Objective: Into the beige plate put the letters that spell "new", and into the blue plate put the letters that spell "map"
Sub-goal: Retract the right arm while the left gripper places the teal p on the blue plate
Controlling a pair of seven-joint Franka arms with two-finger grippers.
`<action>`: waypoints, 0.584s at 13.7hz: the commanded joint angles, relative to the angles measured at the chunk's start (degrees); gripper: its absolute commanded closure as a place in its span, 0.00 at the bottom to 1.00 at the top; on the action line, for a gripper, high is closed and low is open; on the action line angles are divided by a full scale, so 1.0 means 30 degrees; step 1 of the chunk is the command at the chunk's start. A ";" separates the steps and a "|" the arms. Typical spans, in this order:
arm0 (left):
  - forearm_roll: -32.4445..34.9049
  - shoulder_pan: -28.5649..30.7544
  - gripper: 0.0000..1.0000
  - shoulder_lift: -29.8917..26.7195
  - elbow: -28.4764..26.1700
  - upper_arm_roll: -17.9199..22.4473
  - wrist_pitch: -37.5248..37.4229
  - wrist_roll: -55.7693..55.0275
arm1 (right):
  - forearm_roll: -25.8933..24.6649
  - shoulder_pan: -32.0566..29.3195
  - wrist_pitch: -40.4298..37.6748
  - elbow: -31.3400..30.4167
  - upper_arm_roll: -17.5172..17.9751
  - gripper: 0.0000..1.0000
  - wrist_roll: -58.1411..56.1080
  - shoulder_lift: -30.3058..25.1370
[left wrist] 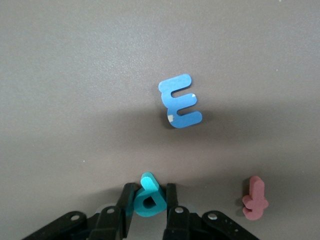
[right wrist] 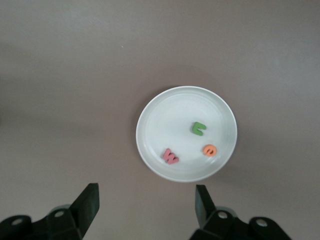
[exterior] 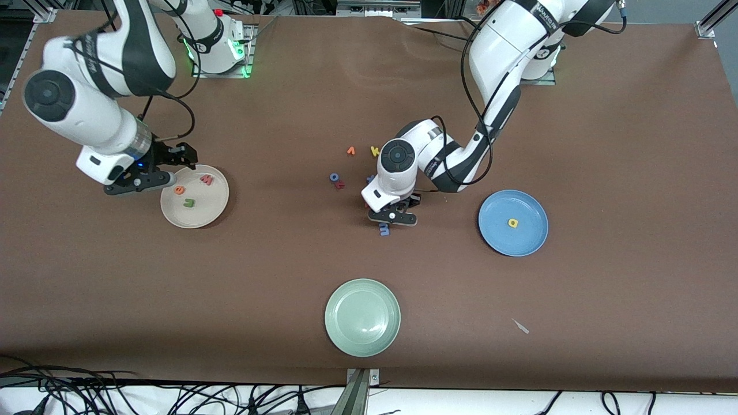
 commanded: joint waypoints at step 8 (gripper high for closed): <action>0.0451 0.4602 0.87 -0.3180 0.0239 0.0126 -0.5467 0.8802 | -0.0004 0.0196 -0.3592 0.4424 -0.0004 0.00 0.0096 -0.0051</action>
